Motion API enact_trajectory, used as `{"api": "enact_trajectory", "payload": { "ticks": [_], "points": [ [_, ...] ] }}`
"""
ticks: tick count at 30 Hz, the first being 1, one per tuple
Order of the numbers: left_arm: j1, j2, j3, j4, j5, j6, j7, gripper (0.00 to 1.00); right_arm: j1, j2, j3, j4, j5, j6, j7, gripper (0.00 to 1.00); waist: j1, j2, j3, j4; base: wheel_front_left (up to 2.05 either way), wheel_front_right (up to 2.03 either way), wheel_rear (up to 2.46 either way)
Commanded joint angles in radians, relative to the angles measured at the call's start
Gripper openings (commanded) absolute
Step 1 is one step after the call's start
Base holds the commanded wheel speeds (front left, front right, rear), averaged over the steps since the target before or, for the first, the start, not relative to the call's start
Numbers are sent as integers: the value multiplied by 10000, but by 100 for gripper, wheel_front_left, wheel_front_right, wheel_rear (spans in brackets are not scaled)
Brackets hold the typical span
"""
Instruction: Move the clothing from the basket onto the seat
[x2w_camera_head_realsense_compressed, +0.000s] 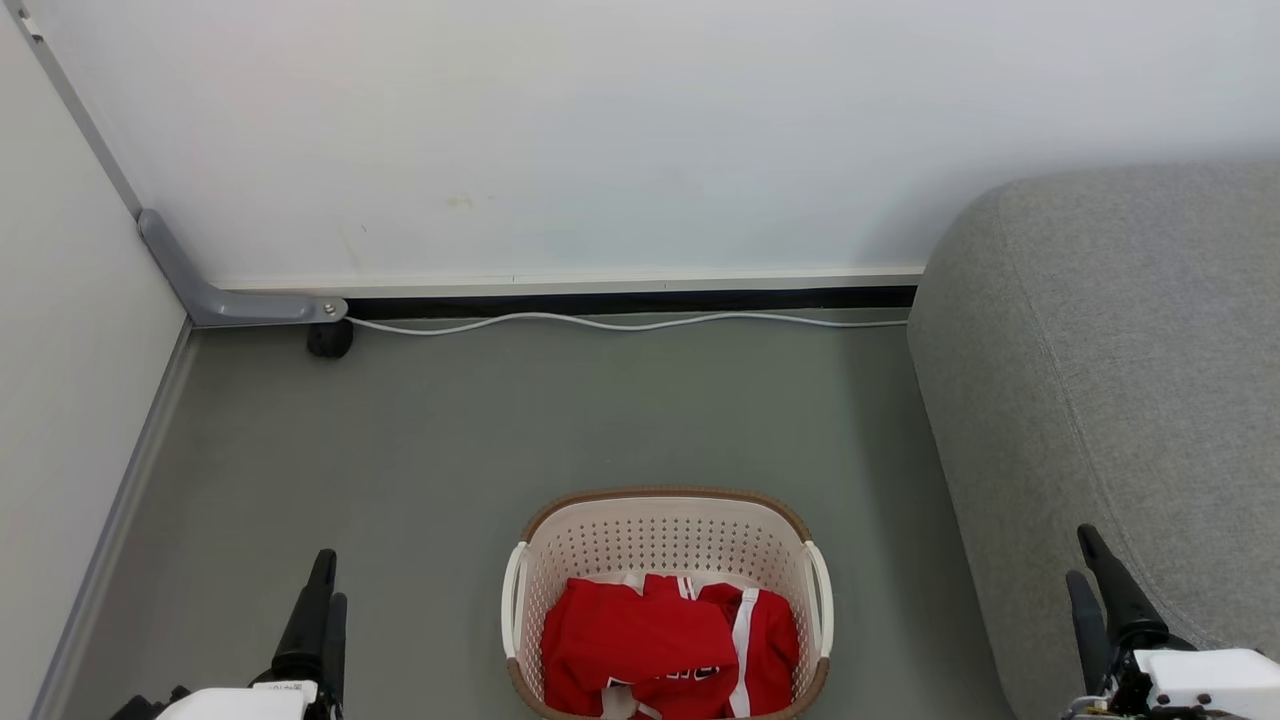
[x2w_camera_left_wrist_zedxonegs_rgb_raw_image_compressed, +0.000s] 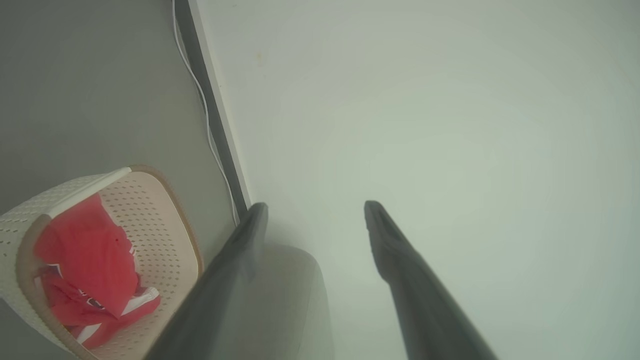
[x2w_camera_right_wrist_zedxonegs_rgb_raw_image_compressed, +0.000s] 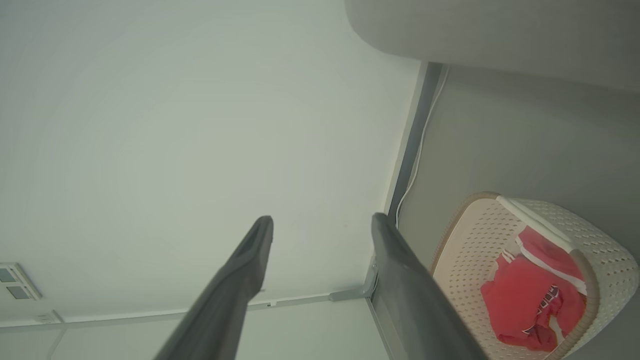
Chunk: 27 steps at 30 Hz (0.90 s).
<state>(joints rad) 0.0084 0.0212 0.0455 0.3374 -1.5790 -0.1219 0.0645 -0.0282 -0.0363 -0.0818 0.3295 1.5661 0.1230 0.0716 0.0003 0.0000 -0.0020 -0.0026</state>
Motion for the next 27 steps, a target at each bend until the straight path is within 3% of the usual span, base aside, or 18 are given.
{"api": "enact_trajectory", "payload": {
  "ticks": [1, 11, 27],
  "points": [
    [-575, 193, -56, -196, 218, -15, -113, 100, -451, -264, 152, -298, -191, 36, -178, 100, -3, 0, -5, -8, 0, 0, 0],
    [-758, 374, -241, -19, 1230, -21, -395, 100, -665, -493, 486, -129, -1033, 39, -467, 100, -3, 0, -13, -29, 0, 0, 0],
    [-944, 631, -592, -11, 4375, -33, -893, 100, -981, -798, 1081, 157, -3798, 46, -965, 100, -3, 0, -43, -85, 0, 0, 0]
  ]
}}
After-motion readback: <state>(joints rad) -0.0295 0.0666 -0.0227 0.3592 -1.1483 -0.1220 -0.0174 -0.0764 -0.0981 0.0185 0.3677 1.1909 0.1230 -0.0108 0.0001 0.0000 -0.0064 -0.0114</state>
